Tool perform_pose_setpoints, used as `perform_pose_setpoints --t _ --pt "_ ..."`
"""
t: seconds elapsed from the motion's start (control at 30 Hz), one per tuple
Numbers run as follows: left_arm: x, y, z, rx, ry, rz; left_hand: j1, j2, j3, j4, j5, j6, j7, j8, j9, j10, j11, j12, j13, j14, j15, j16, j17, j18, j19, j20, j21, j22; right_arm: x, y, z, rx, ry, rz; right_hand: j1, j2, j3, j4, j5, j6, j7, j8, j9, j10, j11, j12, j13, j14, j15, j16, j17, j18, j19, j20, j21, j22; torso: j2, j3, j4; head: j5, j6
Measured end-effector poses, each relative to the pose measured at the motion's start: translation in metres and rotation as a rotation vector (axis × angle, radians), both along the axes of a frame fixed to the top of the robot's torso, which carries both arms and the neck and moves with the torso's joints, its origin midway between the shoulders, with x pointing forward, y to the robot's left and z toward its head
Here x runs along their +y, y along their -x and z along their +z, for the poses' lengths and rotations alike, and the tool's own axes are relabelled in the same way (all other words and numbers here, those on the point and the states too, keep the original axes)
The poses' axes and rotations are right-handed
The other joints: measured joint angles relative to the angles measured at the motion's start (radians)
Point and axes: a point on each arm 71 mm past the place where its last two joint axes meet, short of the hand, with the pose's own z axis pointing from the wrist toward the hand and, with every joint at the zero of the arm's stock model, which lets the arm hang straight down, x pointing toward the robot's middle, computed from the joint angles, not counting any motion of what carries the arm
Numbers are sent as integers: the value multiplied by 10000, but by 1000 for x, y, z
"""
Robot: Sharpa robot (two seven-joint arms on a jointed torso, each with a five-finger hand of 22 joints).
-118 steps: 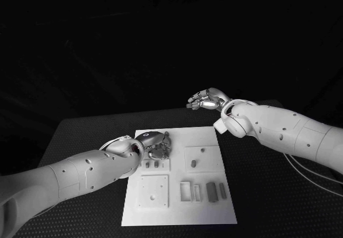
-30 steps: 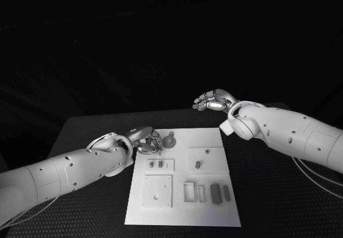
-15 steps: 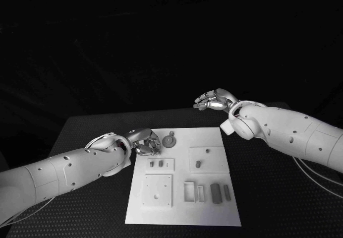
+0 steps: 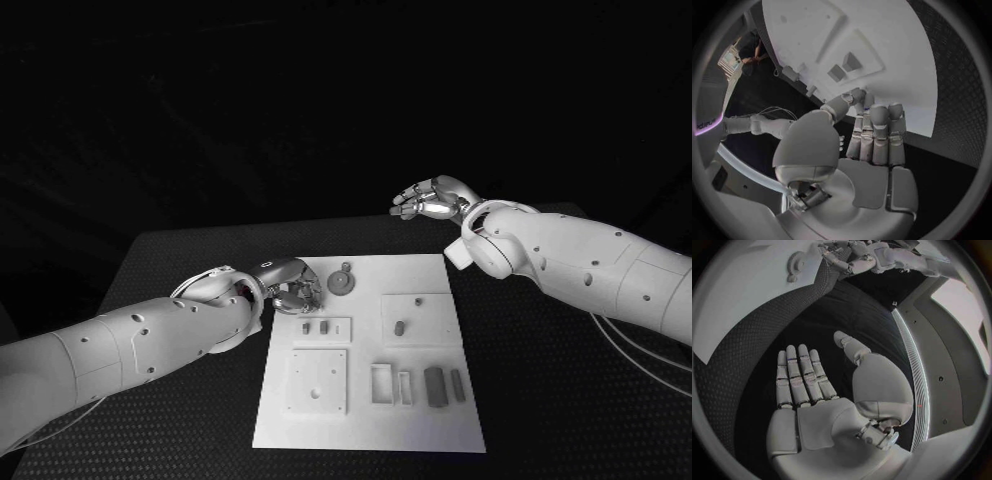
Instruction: Assemble the parts on the task board
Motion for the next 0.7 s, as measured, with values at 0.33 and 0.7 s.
perform_pose_setpoints --t 0.33,0.7 --pt "-4 0 -1 -44 0 -74 22 6 -1 0 -1 -10 6 -2 -10 0 0 50 0 -2 4 0 1 1 0 1 0 -1 1 0 0 5 -2 22 0 0 0 0 0 0 0 -2 1 0 0 0 0 0 0 0 1 0 0 0 0 -1 1 7 1 -16 -19" --pt "-7 2 -2 28 -1 -87 53 24 -15 -13 -41 -28 -9 -4 4 -2 0 44 -2 -4 10 0 1 -4 0 2 0 7 1 0 0 3 -2 18 0 0 0 0 0 0 0 -3 2 0 0 0 0 0 0 0 2 -1 0 0 0 9 1 12 -4 -52 12"
